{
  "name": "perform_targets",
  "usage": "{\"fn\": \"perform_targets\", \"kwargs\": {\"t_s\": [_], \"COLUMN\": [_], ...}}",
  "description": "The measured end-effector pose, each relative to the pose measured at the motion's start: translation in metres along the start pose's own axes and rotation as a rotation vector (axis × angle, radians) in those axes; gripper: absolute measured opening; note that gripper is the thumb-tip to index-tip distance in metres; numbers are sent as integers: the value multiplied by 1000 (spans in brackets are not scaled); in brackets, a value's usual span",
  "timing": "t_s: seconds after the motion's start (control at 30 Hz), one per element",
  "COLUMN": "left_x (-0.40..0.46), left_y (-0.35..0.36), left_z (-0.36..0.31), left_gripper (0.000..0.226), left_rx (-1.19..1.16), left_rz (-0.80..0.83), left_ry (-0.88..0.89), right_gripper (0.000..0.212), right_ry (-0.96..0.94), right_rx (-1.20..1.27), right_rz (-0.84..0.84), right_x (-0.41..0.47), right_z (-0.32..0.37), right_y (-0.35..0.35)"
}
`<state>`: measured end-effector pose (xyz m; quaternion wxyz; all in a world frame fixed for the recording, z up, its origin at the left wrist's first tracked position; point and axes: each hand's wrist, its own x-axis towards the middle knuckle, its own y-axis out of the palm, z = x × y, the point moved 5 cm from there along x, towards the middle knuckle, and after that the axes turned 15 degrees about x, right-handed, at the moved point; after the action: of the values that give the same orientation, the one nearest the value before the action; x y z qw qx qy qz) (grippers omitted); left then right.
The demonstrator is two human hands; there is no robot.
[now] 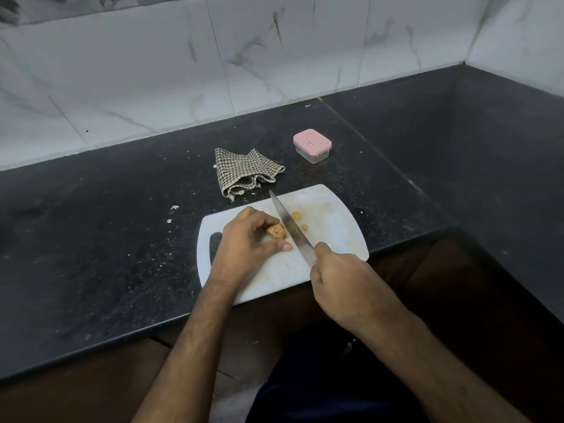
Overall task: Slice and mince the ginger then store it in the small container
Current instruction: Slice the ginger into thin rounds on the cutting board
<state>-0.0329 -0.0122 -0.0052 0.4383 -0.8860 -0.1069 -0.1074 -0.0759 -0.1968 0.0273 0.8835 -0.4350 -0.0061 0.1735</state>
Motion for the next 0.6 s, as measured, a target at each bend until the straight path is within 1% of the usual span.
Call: {"fn": "perform_targets", "kwargs": {"t_s": [0.03,0.17,0.3,0.47,0.6], "left_x": [-1,-2,0,0,0], "left_y": [0,-3,-3,-1,2], "left_z": [0,4,4,4,-1], "left_gripper": [41,23,32,21,17], "left_rx": [-1,-29,-9,-32,11], "left_rz": [5,11,46,37,45], "left_ry": [3,20,61,62,131], "right_gripper": [8,6,7,9,15], "right_ry": [2,-2,17,16,24], "right_rx": [0,-1,-15,-23,-35], "right_rz": [1,1,-6,-12,-13], "right_x": [0,1,2,-1,-4], "right_z": [1,3,1,0,3], "right_y": [0,3,3,1,0]}}
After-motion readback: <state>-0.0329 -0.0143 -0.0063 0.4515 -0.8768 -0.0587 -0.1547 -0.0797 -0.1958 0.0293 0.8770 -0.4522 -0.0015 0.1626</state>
